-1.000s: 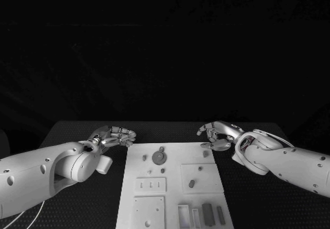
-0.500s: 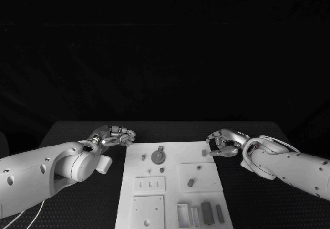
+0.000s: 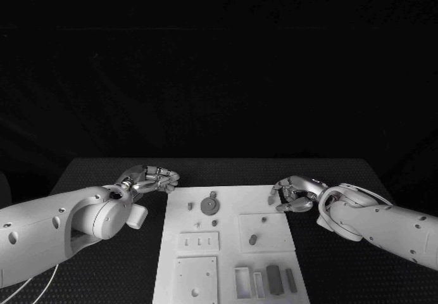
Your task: Assemble the parts on the task board
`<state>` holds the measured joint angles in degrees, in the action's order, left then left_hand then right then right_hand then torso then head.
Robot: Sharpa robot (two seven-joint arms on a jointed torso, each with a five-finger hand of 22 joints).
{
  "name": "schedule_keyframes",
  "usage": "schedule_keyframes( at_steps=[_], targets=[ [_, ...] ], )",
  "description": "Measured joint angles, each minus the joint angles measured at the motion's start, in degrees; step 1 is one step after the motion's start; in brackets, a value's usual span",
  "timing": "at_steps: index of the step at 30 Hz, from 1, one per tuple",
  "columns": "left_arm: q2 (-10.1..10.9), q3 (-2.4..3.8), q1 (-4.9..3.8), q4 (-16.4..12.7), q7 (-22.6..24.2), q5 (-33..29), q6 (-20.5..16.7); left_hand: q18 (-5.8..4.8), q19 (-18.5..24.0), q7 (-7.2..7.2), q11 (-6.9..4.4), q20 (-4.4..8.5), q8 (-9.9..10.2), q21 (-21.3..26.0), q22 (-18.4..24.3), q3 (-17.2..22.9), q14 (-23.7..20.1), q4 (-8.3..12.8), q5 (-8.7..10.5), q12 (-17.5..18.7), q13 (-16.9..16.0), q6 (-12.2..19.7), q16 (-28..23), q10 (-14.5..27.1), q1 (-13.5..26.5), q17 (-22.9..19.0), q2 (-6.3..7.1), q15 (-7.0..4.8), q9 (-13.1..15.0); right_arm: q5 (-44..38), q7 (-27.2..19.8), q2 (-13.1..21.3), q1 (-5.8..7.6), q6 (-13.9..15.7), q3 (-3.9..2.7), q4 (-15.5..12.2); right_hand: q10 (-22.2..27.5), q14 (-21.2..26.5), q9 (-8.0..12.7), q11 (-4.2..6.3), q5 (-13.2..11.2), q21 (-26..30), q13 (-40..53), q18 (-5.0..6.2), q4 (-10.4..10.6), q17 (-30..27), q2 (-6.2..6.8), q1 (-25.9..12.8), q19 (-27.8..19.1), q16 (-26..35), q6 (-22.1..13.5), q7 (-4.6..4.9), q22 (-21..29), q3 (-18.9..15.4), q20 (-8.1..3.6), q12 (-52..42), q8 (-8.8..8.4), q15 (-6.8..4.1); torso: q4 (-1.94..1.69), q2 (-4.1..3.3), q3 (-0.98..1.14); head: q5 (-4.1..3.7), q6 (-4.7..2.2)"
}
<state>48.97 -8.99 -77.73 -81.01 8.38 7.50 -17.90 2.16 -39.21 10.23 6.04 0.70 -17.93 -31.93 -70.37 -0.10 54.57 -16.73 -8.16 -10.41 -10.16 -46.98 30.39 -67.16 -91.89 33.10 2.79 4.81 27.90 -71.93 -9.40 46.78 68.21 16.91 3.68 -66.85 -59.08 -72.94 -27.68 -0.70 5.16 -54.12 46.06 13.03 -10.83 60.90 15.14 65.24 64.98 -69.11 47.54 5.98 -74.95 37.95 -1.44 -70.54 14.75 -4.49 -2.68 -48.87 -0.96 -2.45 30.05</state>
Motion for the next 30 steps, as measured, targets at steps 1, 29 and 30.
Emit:
schedule_keyframes(
  at_steps=[1,29,30],
  targets=[
    [0.00,0.00,0.00,0.00,0.00,0.00,0.01,0.00,0.00,0.00,0.00,0.00,0.00,0.00,0.00,0.00,0.00,0.00,0.00,0.00,0.00,0.00,0.00,0.00,0.00,0.02,0.00,0.00,0.00,0.00,-0.01,-0.13,-0.02,-0.02,0.00,0.03,0.00,0.00,0.01,0.00,0.00,0.00,0.00,0.02,0.00,0.03,0.00,0.00,0.00,0.00,0.00,0.00,0.00,0.00,0.00,0.00,0.00,0.00,0.02,0.00,-0.02,0.00,0.02],
    [-0.02,0.00,0.15,-0.08,0.00,0.00,0.25,0.00,0.00,0.00,0.00,0.00,0.00,0.00,-0.01,0.00,0.00,0.00,0.00,0.00,-0.03,0.00,0.00,0.00,0.00,0.01,0.00,0.00,0.04,-0.25,0.09,-1.89,-0.89,1.85,-0.16,0.88,0.05,-0.04,-0.17,0.04,-2.06,0.00,-0.26,0.26,1.35,0.75,-0.90,0.45,-0.01,0.21,0.21,-0.21,0.02,1.35,0.02,-0.50,1.67,-0.83,-0.09,0.09,-0.14,-0.02,0.49],
    [-0.02,0.00,0.15,-0.08,0.00,0.00,0.25,0.00,0.00,0.00,0.00,0.00,0.00,0.00,-0.01,0.00,0.00,0.00,0.00,0.00,-0.03,0.00,0.00,0.00,0.00,0.03,0.00,0.00,0.04,-0.25,0.09,-1.89,-0.90,1.90,-0.16,0.88,0.05,-0.04,-0.17,0.04,-2.06,0.00,-0.30,0.26,1.35,0.75,-0.90,0.45,-0.01,0.21,0.21,-0.21,0.02,1.35,0.02,-0.50,1.67,-0.83,-0.08,0.09,-0.14,-0.02,0.50]
  ],
)
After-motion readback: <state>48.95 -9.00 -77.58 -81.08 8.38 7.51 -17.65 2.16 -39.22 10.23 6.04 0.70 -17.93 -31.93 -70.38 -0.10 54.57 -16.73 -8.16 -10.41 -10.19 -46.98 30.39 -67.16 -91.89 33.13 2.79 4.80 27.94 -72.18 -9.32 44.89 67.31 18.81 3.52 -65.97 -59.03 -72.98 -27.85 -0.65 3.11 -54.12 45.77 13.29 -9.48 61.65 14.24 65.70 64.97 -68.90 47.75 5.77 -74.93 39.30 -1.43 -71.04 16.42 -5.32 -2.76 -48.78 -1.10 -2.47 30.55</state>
